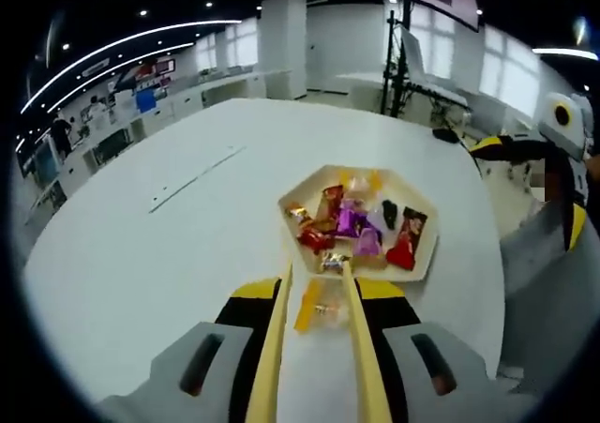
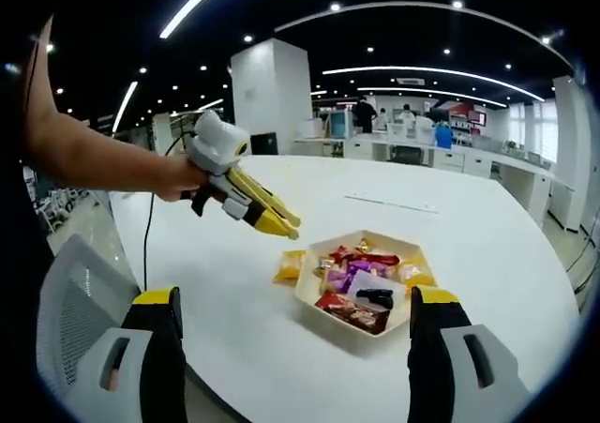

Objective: Place the target food into the container with the food tongs after gripping and lifting it, then release it inside without dropping or visibly crushing the food.

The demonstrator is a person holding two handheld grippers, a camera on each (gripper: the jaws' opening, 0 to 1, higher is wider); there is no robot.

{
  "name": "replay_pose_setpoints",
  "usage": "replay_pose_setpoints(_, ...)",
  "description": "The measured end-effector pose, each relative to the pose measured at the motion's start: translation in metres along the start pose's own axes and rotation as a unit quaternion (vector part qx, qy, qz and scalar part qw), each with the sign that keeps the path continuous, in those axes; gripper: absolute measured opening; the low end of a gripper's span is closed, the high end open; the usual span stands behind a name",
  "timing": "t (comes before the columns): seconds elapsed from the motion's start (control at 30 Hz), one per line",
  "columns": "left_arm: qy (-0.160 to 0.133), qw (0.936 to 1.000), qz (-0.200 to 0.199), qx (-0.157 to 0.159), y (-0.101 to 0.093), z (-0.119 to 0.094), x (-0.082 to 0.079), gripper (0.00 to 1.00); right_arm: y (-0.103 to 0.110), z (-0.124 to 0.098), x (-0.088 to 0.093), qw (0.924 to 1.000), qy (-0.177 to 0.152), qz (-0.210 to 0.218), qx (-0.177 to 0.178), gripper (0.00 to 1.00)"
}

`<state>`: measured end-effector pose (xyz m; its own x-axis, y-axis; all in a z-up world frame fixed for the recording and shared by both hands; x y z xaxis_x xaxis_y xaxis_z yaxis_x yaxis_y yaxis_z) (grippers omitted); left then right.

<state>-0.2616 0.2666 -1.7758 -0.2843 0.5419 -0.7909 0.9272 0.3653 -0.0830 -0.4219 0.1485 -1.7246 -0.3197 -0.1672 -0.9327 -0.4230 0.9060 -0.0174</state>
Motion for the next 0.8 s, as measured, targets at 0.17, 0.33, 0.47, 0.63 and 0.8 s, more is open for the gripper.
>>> replay_pose_setpoints(0.17, 0.018, 0.9998, -0.001, 0.003, 0.004, 0.008, 0.010, 0.25, -0.002, 0.000, 0.000, 1.0000, 0.000, 0.002, 0.004, 0.99)
replay_pose_setpoints(0.33, 0.051, 0.9987, -0.005, 0.006, 0.007, 0.014, 0.028, 0.25, -0.003, 0.000, 0.000, 1.0000, 0.000, 0.001, 0.006, 0.99)
replay_pose_setpoints(0.47, 0.057, 0.9978, -0.032, -0.005, 0.013, 0.017, 0.033, 0.25, -0.002, 0.000, 0.001, 1.0000, 0.002, 0.000, 0.004, 0.99)
replay_pose_setpoints(0.63, 0.110, 0.9938, -0.007, 0.011, 0.005, 0.008, 0.052, 0.24, -0.001, 0.002, 0.002, 1.0000, 0.007, -0.002, 0.003, 0.99)
replay_pose_setpoints(0.8, 0.128, 0.9915, 0.007, 0.022, -0.002, -0.015, 0.063, 0.25, -0.003, 0.000, 0.001, 1.0000, 0.004, -0.001, 0.008, 0.99)
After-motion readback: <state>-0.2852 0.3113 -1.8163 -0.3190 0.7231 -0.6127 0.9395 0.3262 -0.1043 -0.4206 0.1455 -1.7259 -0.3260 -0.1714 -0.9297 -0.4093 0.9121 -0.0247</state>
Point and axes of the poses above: the point that each gripper's makers call its tool centre point, and the gripper's own axes: z roughly forward along the fingers, y roughly to its left, x roughly out of its underside, the point moved 1 cm from there along -z, roughly backward along the fingers, and after that the axes turned 7 degrees about x, right-handed, at the moved point
